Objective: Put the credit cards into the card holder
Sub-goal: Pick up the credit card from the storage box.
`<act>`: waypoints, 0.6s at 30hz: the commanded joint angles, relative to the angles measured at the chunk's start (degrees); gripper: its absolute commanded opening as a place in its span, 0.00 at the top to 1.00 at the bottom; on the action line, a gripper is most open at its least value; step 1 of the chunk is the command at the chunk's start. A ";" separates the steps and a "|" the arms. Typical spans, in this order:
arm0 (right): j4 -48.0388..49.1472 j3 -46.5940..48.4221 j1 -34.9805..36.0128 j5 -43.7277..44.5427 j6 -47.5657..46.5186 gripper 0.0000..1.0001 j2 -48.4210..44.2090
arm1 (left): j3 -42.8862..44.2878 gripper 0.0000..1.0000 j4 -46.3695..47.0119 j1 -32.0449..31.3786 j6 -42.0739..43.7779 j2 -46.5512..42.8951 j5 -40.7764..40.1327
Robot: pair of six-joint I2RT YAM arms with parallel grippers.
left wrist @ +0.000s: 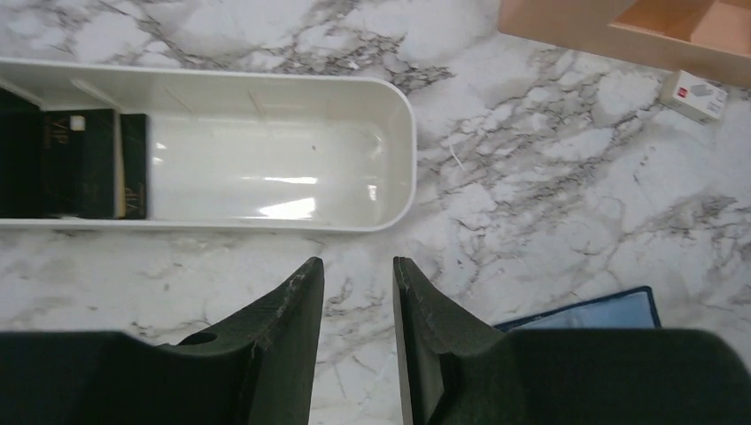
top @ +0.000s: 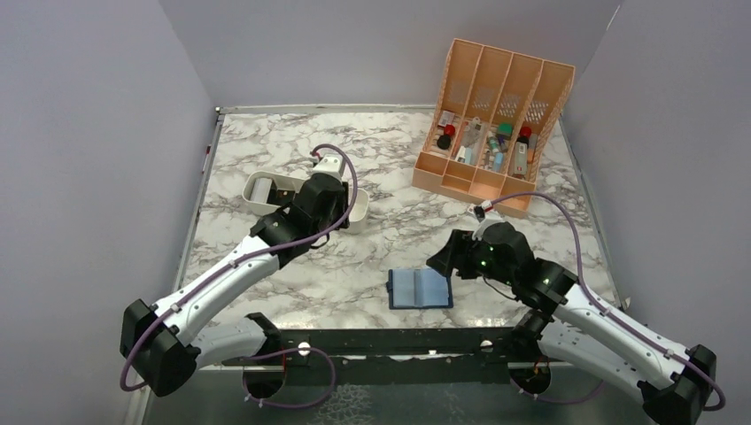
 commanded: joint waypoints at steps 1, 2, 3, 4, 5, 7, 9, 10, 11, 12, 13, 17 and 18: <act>3.04 1.15 0.31 -4.21 -2.76 0.31 -2.77 | 5.39 0.62 -6.42 4.99 14.61 2.02 -3.26; 3.09 1.24 0.30 -4.59 -2.98 0.31 -3.14 | 5.51 0.61 -5.75 6.06 17.56 2.43 -3.85; 3.24 1.19 0.31 -5.08 -3.12 0.31 -3.51 | 5.75 0.60 -5.28 7.14 20.12 3.01 -4.76; 3.29 1.19 0.31 -5.52 -3.34 0.31 -3.69 | 6.17 0.59 -5.08 8.30 22.02 3.82 -5.88; 3.32 1.32 0.31 -5.95 -3.45 0.31 -3.88 | 6.98 0.58 -4.98 9.82 23.41 4.80 -7.07; 3.40 1.34 0.31 -6.72 -3.65 0.31 -4.33 | 8.91 0.55 -5.07 13.51 25.42 7.13 -7.85; 3.51 1.31 0.31 -7.57 -3.73 0.31 -4.83 | 11.27 0.50 -5.15 18.00 26.65 10.13 -6.17; 3.51 1.34 0.31 -7.95 -3.81 0.31 -5.16 | 12.51 0.48 -5.53 20.02 27.16 11.80 -5.41; 3.49 1.30 0.31 -8.18 -3.87 0.31 -5.56 | 13.48 0.47 -5.62 21.73 27.71 13.68 -5.01; 3.53 1.32 0.31 -8.44 -3.95 0.31 -5.91 | 14.39 0.46 -5.63 23.26 28.09 15.45 -4.98; 3.55 1.32 0.31 -8.57 -4.07 0.31 -6.30 | 15.03 0.46 -5.56 24.79 28.23 17.10 -4.77; 2.59 1.60 0.31 -8.33 -4.02 0.31 -7.46 | 17.22 0.45 -4.43 30.42 29.59 23.56 -4.34; 2.51 1.48 0.31 -8.27 -3.96 0.32 -7.72 | 17.59 0.45 -4.17 31.61 30.15 25.10 -4.45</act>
